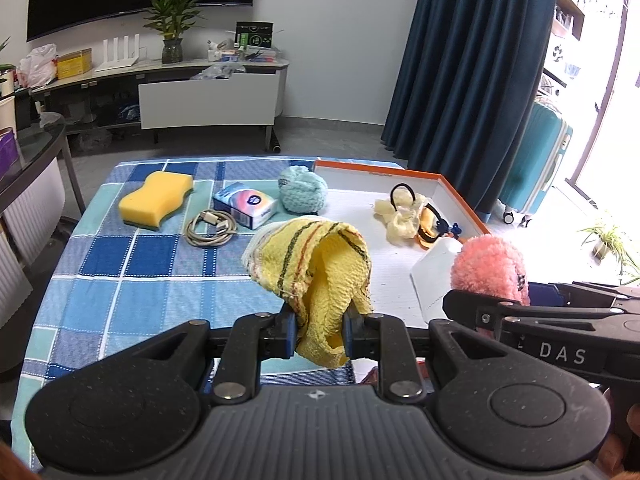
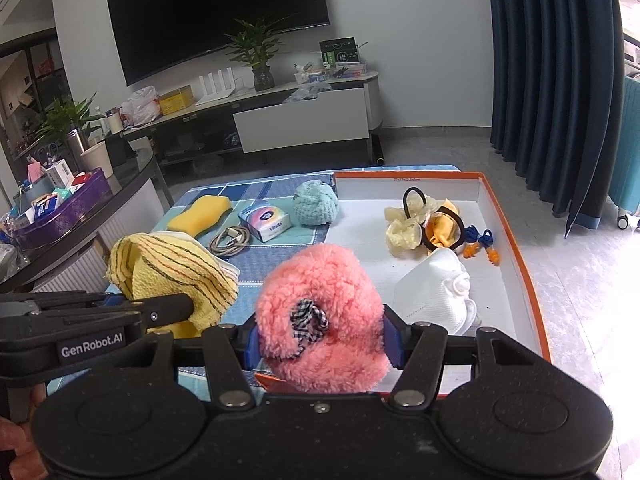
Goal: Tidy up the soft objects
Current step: 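Carry the pink puff over the white box with the right gripper while the left gripper carries the towel there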
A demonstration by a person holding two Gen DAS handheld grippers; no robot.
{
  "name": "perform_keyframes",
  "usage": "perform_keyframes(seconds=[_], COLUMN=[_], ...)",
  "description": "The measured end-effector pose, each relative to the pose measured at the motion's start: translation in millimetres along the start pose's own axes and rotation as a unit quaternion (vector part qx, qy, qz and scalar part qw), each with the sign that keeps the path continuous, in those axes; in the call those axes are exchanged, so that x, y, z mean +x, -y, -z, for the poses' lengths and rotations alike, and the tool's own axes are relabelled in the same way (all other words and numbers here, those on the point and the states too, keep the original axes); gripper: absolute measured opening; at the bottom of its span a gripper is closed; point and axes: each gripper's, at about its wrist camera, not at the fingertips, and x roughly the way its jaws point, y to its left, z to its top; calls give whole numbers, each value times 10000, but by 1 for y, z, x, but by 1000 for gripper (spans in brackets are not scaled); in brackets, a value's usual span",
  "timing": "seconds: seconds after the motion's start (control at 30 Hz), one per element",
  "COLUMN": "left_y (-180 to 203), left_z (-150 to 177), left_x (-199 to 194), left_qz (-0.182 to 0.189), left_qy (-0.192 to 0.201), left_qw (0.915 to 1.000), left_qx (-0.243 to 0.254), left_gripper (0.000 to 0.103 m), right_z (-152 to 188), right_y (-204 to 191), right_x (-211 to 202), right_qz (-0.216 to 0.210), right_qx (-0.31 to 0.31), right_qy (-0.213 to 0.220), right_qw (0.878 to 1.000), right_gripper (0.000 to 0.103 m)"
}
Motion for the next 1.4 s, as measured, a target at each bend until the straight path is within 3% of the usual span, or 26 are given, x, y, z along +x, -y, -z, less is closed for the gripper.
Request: perform_keyframes(seconds=[0.83, 1.4], left_y=[58, 75], left_z=[-14, -15], left_x=[36, 56], left_qz=[587, 679], left_qy=[-95, -241], left_qw=[9973, 9960], left_qx=[430, 530], left_gripper=[23, 23], right_z=[-7, -8], right_y=[74, 91], right_x=[-11, 3], right_qz=[741, 846], right_qx=[497, 542], right_qy=[180, 87], right_qw=[9959, 9949], right_gripper=[69, 69])
